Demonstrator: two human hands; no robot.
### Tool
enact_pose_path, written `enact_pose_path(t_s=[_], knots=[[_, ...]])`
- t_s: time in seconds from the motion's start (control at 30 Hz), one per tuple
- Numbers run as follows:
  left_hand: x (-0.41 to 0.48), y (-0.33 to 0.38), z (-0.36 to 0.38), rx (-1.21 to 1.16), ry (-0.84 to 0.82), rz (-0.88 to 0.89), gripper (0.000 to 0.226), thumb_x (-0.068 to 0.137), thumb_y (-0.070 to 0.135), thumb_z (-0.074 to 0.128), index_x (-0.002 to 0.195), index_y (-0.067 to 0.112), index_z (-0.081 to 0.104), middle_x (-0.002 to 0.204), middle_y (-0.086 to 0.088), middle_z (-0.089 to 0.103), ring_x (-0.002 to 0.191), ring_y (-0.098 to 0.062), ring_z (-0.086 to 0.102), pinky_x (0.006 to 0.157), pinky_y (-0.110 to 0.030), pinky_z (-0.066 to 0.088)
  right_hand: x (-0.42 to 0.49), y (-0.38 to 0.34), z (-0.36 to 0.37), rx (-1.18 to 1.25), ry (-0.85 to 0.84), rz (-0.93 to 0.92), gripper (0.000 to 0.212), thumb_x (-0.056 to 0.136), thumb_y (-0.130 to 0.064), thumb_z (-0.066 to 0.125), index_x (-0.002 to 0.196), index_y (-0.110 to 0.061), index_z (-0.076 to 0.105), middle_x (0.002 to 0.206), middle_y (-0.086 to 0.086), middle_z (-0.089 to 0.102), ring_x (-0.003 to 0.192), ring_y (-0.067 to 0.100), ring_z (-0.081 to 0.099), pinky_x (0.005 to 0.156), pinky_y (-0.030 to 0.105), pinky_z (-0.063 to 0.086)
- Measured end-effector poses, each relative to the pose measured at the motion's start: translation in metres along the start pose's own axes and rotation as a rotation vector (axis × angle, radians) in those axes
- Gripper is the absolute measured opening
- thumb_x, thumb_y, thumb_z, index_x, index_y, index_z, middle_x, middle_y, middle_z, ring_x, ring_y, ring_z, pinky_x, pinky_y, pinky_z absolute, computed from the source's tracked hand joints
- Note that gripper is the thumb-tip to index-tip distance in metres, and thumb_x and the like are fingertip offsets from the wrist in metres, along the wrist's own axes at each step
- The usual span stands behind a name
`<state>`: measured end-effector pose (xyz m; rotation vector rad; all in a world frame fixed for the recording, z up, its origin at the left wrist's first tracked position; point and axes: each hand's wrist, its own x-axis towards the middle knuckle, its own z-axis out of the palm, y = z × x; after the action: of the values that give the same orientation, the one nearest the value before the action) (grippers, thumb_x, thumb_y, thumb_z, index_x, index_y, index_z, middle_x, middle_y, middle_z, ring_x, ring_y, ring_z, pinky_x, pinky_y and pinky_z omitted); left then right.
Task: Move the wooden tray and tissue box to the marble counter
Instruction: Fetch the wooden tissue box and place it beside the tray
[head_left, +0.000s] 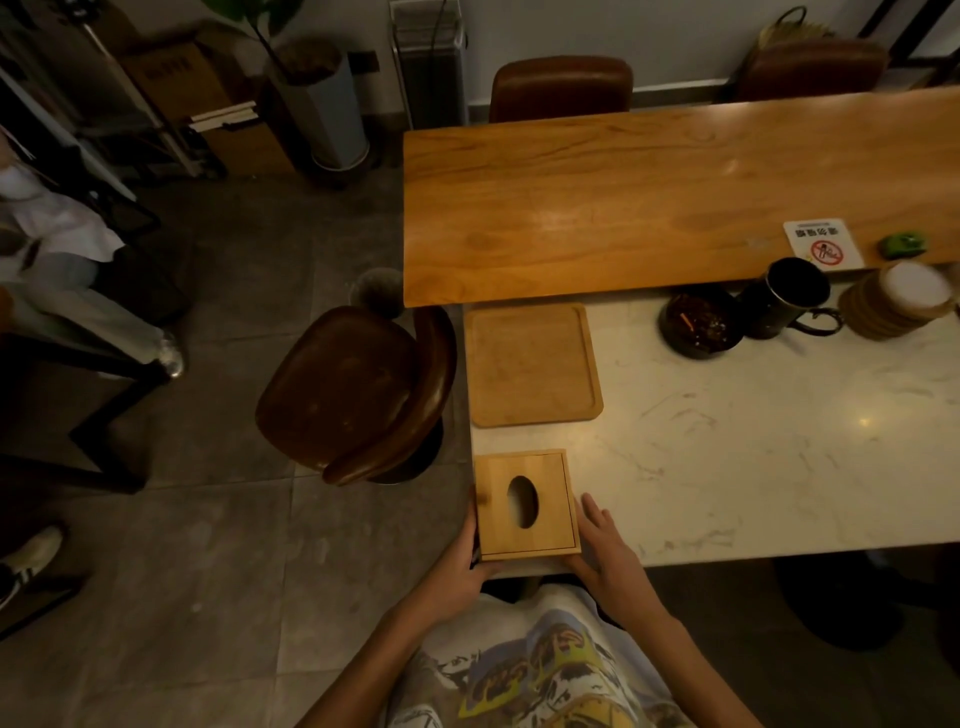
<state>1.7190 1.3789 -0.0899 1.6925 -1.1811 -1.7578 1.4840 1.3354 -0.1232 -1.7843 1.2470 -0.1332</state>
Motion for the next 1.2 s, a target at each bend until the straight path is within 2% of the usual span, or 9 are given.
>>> enact_pose_path(t_s=[0.07, 0.2, 0.3, 0.4, 0.57, 0.87, 0.97, 1.1, 1.2], knots=[[0.000, -0.001, -0.001, -0.011, -0.016, 0.013, 0.090, 0.099, 0.012, 0.059, 0.159, 0.024, -0.007, 0.162, 0.012, 0.016, 0.131, 0.025, 0.026, 0.095, 0.005, 0.031, 0.000, 0.001, 0.000, 0.002, -0.008, 0.018, 0.073, 0.101, -0.015, 0.057, 0.152, -0.036, 0.010, 0.152, -0.031, -0.001, 0.150, 0.012, -0.004, 0.126, 0.036, 0.003], [0.000, 0.001, -0.003, -0.042, -0.034, 0.013, 0.091, 0.098, 0.009, 0.059, 0.158, 0.025, -0.007, 0.164, 0.008, 0.013, 0.137, 0.014, 0.025, 0.095, 0.002, 0.034, -0.001, 0.006, 0.002, 0.034, -0.001, 0.038, 0.078, 0.101, -0.019, 0.058, 0.151, -0.049, 0.007, 0.159, -0.023, 0.001, 0.153, 0.015, -0.003, 0.127, 0.044, 0.010], [-0.003, 0.004, -0.004, -0.017, -0.037, 0.030, 0.100, 0.095, 0.016, 0.065, 0.157, 0.028, -0.013, 0.159, 0.015, 0.012, 0.124, 0.031, 0.027, 0.093, 0.004, 0.033, -0.002, 0.003, 0.001, 0.048, -0.018, 0.075, 0.079, 0.097, -0.043, 0.059, 0.148, -0.054, 0.000, 0.161, -0.014, -0.001, 0.152, 0.016, -0.004, 0.126, 0.046, 0.012], [-0.006, 0.004, -0.004, 0.064, -0.009, 0.038, 0.115, 0.091, 0.028, 0.071, 0.152, 0.037, -0.025, 0.158, 0.021, -0.003, 0.138, 0.012, 0.016, 0.102, 0.000, 0.025, -0.004, -0.004, -0.002, 0.089, 0.028, 0.012, 0.096, 0.088, -0.068, 0.056, 0.159, -0.040, -0.002, 0.169, -0.010, 0.006, 0.156, 0.014, 0.008, 0.126, 0.046, 0.018], [-0.007, 0.000, -0.003, 0.383, 0.103, 0.187, 0.120, 0.088, 0.045, 0.069, 0.144, 0.042, -0.037, 0.157, 0.018, -0.039, 0.150, -0.005, -0.018, 0.118, -0.026, 0.008, -0.016, -0.012, 0.003, -0.033, 0.135, -0.087, 0.098, 0.092, -0.052, 0.064, 0.159, -0.037, -0.006, 0.169, -0.014, -0.004, 0.156, 0.013, -0.001, 0.125, 0.042, 0.018], [0.003, -0.017, -0.009, 0.511, 0.110, 0.327, 0.109, 0.095, 0.039, 0.062, 0.149, 0.035, -0.032, 0.164, 0.009, -0.028, 0.154, -0.013, -0.007, 0.121, -0.032, 0.024, -0.024, -0.025, 0.010, -0.003, 0.195, -0.038, 0.075, 0.097, -0.051, 0.047, 0.159, -0.042, 0.005, 0.166, -0.010, 0.023, 0.151, 0.017, 0.029, 0.118, 0.048, 0.036], [0.003, -0.014, -0.006, 0.427, 0.091, 0.307, 0.113, 0.092, 0.035, 0.067, 0.150, 0.038, -0.031, 0.164, 0.012, -0.025, 0.154, -0.010, -0.005, 0.122, -0.035, 0.021, -0.025, -0.028, 0.008, 0.032, 0.157, -0.061, 0.082, 0.097, -0.045, 0.056, 0.159, -0.042, 0.002, 0.164, -0.015, 0.022, 0.150, 0.012, 0.029, 0.120, 0.043, 0.035], [-0.004, -0.007, 0.003, -0.054, 0.061, 0.138, 0.117, 0.084, 0.049, 0.073, 0.149, 0.048, -0.024, 0.163, 0.020, -0.001, 0.148, -0.006, 0.013, 0.118, -0.038, 0.024, -0.028, -0.023, 0.010, 0.297, 0.148, 0.045, 0.099, 0.086, -0.068, 0.060, 0.156, -0.047, -0.008, 0.155, -0.042, -0.002, 0.152, 0.001, 0.009, 0.124, 0.034, 0.015], [-0.011, -0.012, 0.008, -0.289, 0.110, 0.072, 0.099, 0.080, 0.074, 0.056, 0.157, 0.042, 0.002, 0.165, 0.010, 0.019, 0.140, -0.004, 0.036, 0.111, -0.032, 0.036, -0.030, -0.021, 0.008, 0.241, 0.099, 0.091, 0.078, 0.089, -0.071, 0.048, 0.148, -0.051, 0.000, 0.155, -0.026, -0.002, 0.149, 0.007, -0.012, 0.125, 0.045, -0.008]])
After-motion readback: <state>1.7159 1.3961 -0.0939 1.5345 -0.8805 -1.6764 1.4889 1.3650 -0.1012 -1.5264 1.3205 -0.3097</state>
